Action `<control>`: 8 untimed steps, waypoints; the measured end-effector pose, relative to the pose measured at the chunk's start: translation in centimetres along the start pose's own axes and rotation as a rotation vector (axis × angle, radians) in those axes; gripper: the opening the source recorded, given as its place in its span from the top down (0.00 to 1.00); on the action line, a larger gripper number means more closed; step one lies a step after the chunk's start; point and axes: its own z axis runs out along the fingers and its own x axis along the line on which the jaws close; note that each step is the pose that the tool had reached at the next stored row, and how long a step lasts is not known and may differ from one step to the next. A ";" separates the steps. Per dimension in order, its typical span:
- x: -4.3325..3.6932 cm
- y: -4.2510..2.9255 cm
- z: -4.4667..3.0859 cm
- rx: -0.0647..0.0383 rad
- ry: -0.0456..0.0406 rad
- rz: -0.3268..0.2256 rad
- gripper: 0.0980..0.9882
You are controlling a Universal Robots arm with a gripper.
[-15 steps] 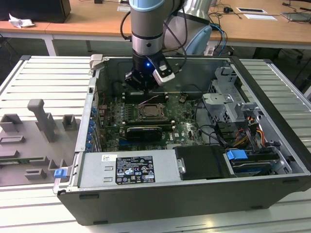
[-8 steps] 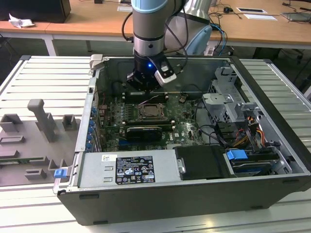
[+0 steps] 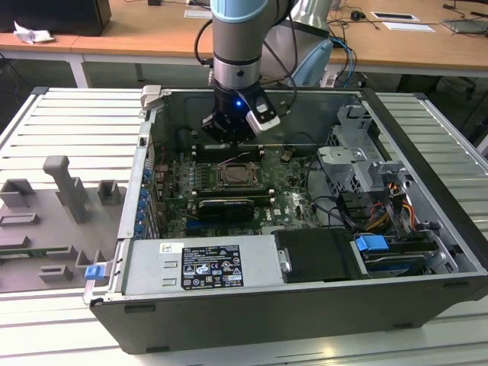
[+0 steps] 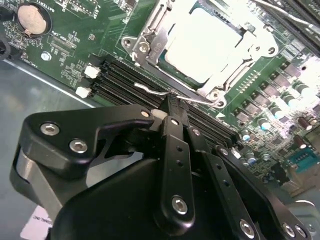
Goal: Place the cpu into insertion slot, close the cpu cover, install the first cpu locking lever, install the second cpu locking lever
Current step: 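Install the first cpu locking lever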
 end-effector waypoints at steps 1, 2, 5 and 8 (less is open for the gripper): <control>-0.19 0.02 0.07 0.000 0.0000 0.000 0.99; -0.41 0.03 0.14 0.000 0.0000 0.000 0.99; -1.10 -0.02 0.29 0.000 0.0001 0.000 0.99; -1.44 -0.04 0.40 0.000 0.0001 0.000 0.99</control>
